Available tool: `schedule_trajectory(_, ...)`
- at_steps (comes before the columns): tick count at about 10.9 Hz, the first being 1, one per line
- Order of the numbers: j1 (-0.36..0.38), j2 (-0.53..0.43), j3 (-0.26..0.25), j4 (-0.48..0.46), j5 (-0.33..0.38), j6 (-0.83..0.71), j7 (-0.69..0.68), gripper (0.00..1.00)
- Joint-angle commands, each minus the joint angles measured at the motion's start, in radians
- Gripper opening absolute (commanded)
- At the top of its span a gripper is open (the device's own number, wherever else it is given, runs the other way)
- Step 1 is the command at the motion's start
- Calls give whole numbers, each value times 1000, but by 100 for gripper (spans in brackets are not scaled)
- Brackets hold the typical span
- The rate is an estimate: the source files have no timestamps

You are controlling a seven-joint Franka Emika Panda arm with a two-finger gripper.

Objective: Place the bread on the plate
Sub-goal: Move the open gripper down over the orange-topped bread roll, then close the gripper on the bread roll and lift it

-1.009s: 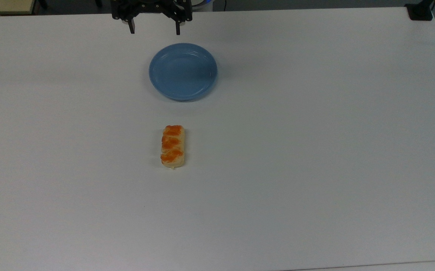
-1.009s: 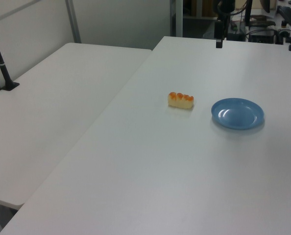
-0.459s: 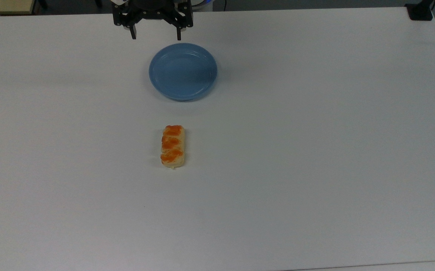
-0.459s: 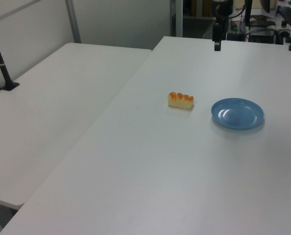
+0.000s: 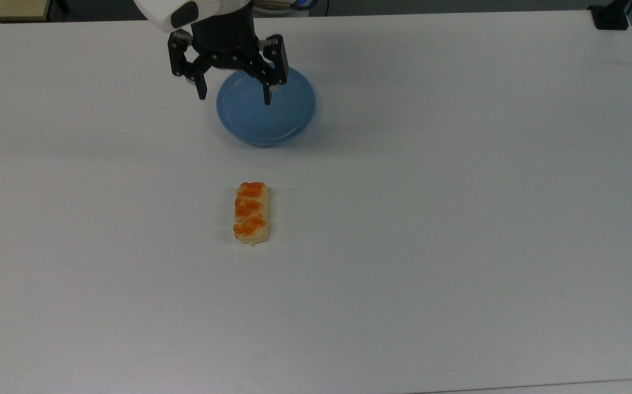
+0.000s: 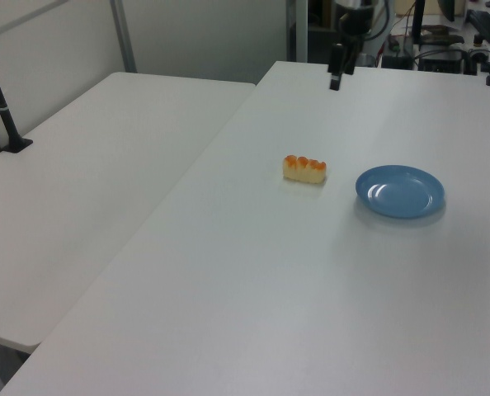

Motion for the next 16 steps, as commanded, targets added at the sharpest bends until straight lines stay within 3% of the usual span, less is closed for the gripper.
schedule_trajectory(1,29,167,-4,71,20,143,64,100)
schedule_trajectory(4,52,298,-5,79,2,300,52,100)
schedule_trajectory(6,50,339,-8,71,-44,305,3,100)
schedule_trajectory(9,52,379,-8,41,-54,305,-64,99)
schedule_trajectory(11,44,379,-13,21,-60,303,-110,85)
schedule_trajectory(14,37,376,-19,19,-58,291,-169,46)
schedule_trajectory(16,35,334,-21,21,-55,242,-167,31)
